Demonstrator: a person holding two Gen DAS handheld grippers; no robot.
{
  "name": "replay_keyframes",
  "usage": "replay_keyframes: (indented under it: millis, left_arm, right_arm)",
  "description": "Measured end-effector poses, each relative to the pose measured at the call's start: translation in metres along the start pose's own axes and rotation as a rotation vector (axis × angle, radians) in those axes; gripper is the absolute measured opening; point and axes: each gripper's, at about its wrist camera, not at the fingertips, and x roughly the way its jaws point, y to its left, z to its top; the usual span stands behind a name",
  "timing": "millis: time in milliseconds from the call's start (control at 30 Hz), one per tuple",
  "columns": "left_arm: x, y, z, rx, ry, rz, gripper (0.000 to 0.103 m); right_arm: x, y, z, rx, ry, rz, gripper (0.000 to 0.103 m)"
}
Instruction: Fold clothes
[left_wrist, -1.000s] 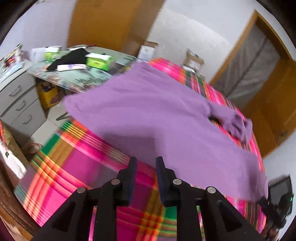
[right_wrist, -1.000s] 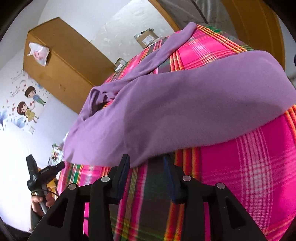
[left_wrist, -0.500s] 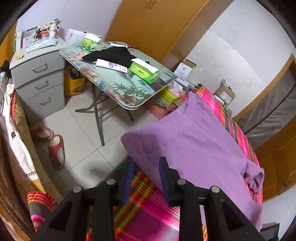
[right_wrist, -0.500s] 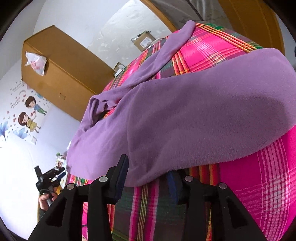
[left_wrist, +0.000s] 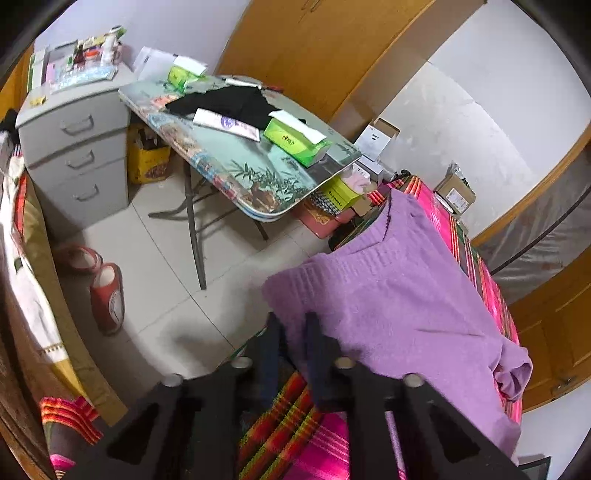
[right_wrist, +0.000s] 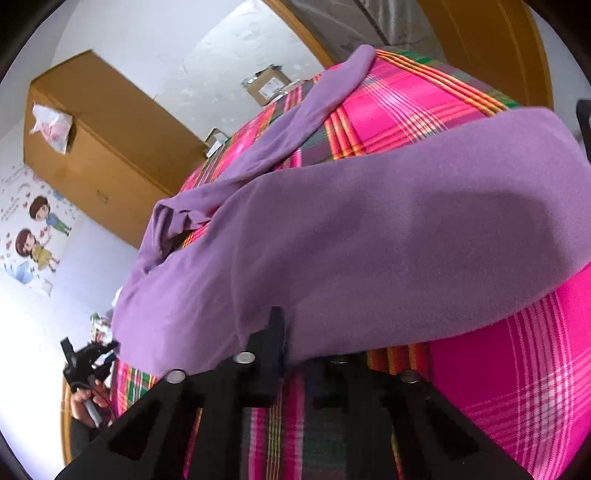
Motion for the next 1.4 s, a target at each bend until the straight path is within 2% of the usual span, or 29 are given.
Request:
replay_keyframes:
  millis: [100, 267, 533, 700, 833, 900, 1000, 1067, 1167, 1267, 1400]
  left_arm:
    - [-0.015, -0.003, 0.002, 0.021, -0.029, -0.015, 0.007]
    - [-0.044, -0.006, 0.001, 0.064, -0.07, -0.048, 0.006]
    - [-0.075, 0.008, -0.016, 0.075, -0.075, -0.058, 0.005]
    - [-0.074, 0.028, -0.028, 0.072, -0.052, -0.031, 0.005]
    - [-0.055, 0.037, -0.034, 0.074, 0.005, 0.002, 0.006]
    - [-0.056, 0.037, -0.036, 0.087, 0.007, 0.001, 0.007]
    - [-0.064, 0.036, -0.037, 0.108, -0.003, 0.002, 0.009]
    - [-0.071, 0.034, -0.038, 0.124, -0.012, 0.005, 0.011]
    - [-0.082, 0.03, -0.04, 0.152, -0.034, 0.034, 0.011]
    - [-0.091, 0.023, -0.044, 0.178, -0.053, 0.054, 0.011]
    - [-0.092, -0.015, -0.059, 0.267, -0.034, -0.007, 0.011]
  right_arm:
    - [-0.004, -0.004, -0.002, 0.03, -0.005, 0.018, 0.004]
    - [-0.028, 0.007, -0.004, -0.006, -0.018, 0.057, 0.003]
    - [-0.064, 0.014, -0.02, -0.01, -0.011, 0.07, 0.003]
    - [-0.07, 0.015, -0.038, -0.013, 0.031, 0.062, 0.003]
    - [-0.05, 0.004, -0.051, 0.015, 0.097, 0.04, 0.003]
    - [-0.042, -0.001, -0.056, 0.037, 0.128, 0.032, 0.005]
    - [-0.045, -0.001, -0.055, 0.035, 0.129, 0.039, 0.011]
    - [-0.052, -0.002, -0.053, 0.013, 0.117, 0.019, 0.02]
    - [-0.067, -0.008, -0.049, -0.003, 0.085, -0.016, 0.023]
    - [-0.089, -0.023, -0.042, 0.004, 0.013, -0.077, 0.024]
    - [-0.118, -0.051, -0.031, 0.078, -0.108, -0.162, 0.029]
